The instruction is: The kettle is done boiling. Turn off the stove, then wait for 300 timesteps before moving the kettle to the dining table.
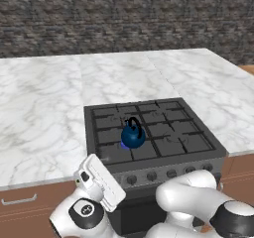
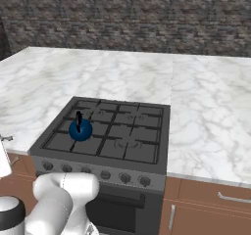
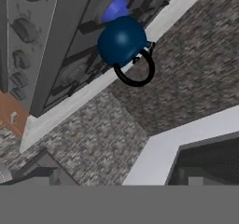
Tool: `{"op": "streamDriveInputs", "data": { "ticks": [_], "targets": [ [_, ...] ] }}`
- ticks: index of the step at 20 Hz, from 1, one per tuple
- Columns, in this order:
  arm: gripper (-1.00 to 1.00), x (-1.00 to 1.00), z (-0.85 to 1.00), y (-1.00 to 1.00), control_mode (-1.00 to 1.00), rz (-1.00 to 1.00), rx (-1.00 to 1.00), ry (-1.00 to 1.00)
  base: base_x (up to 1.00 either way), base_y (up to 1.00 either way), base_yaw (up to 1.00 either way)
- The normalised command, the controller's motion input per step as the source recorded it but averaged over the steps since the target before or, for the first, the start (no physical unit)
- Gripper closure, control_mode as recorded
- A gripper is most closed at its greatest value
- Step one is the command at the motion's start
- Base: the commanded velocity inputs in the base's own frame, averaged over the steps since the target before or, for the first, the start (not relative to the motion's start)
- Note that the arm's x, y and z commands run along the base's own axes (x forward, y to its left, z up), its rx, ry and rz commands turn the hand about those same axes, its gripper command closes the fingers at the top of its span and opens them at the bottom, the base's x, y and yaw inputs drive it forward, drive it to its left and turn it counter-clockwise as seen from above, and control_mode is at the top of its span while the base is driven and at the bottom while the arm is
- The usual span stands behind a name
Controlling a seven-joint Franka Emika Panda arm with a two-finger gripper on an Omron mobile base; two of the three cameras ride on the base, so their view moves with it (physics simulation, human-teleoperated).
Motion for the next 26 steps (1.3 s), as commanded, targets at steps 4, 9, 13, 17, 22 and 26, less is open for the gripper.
{"op": "streamDriveInputs", "data": {
  "ticks": [4, 9, 13, 17, 22, 26],
  "targets": [
    [-1.0, -0.13, -0.22, 0.0, -1.0, 0.0, -0.2, 0.0, 0.0, 0.0, 0.0],
    [-1.0, -0.04, -0.17, 0.0, -1.0, 0.0, -0.19, 0.01, 0.0, 0.0, 0.0],
    [-1.0, -0.01, -0.23, 0.0, -1.0, 0.0, -0.19, 0.02, 0.0, 0.0, 0.0],
    [-1.0, -0.01, -0.25, -0.01, -1.0, 0.0, -0.18, 0.03, 0.0, 0.0, 0.0],
    [-1.0, -0.01, -0.24, -0.04, -1.0, 0.01, -0.21, 0.08, 0.0, 0.0, 0.0],
    [-1.0, 0.0, -0.2, -0.01, -1.0, 0.02, -0.21, 0.14, 0.0, 0.0, 0.0]
  ]
}}
